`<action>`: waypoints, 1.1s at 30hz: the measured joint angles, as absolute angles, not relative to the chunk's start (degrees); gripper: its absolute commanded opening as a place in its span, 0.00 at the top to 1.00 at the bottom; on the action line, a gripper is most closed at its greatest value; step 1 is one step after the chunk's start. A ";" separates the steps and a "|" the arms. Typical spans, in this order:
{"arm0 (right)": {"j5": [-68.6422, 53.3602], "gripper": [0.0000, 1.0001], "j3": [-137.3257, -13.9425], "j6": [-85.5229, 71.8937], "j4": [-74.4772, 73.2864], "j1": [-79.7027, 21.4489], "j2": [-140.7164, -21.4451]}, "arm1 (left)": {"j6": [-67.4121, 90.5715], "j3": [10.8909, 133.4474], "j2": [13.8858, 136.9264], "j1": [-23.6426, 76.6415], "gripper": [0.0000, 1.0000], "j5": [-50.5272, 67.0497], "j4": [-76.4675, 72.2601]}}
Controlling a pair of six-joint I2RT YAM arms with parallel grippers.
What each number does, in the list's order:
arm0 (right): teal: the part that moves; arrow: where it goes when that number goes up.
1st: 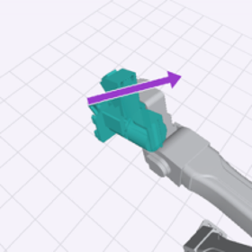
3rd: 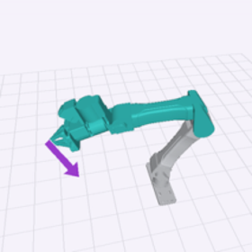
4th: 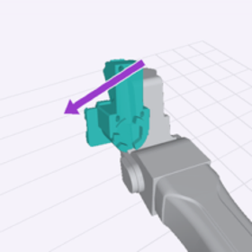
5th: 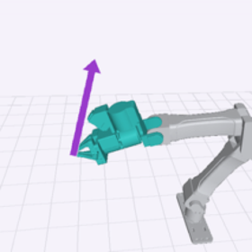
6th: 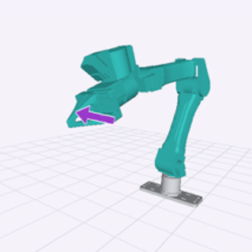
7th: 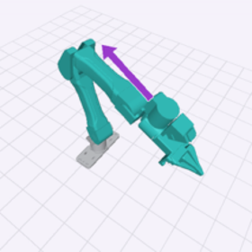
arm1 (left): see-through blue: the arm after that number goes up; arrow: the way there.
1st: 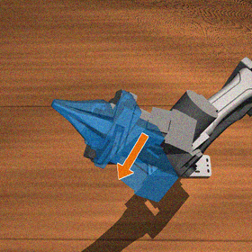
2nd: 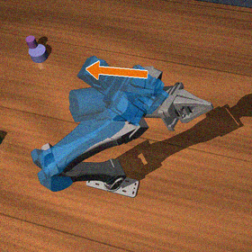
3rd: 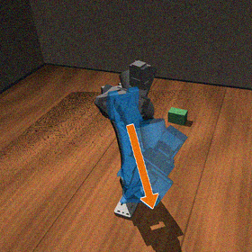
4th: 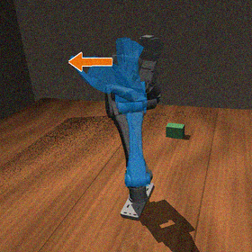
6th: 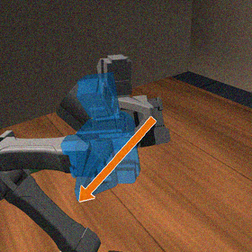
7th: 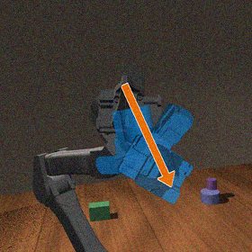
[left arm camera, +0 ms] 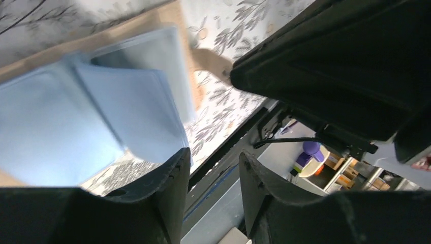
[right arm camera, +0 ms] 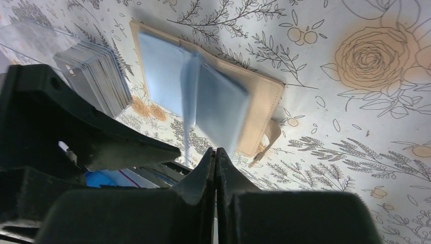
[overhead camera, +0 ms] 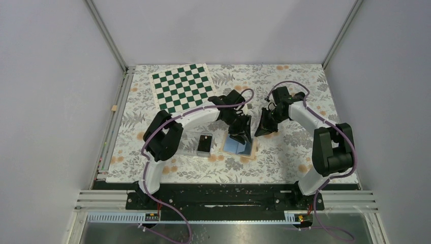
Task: Put the credit cards into the card holder
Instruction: Insert the credit card into the card holder, then pick up the credit card from the storage box.
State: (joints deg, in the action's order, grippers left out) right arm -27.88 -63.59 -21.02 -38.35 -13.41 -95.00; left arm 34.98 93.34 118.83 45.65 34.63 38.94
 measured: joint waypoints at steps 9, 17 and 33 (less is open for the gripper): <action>-27.90 0.86 -63.66 -21.02 -38.63 -12.80 -94.21 | 36.64 94.50 124.27 46.59 0.58 39.38 35.66; -28.38 0.83 -64.51 -20.71 -39.27 -12.82 -93.10 | 36.93 93.58 122.21 45.50 0.57 40.07 31.00; -30.63 0.76 -80.90 -23.27 -40.05 -26.79 -103.33 | 40.64 65.12 93.36 21.45 0.56 40.42 19.51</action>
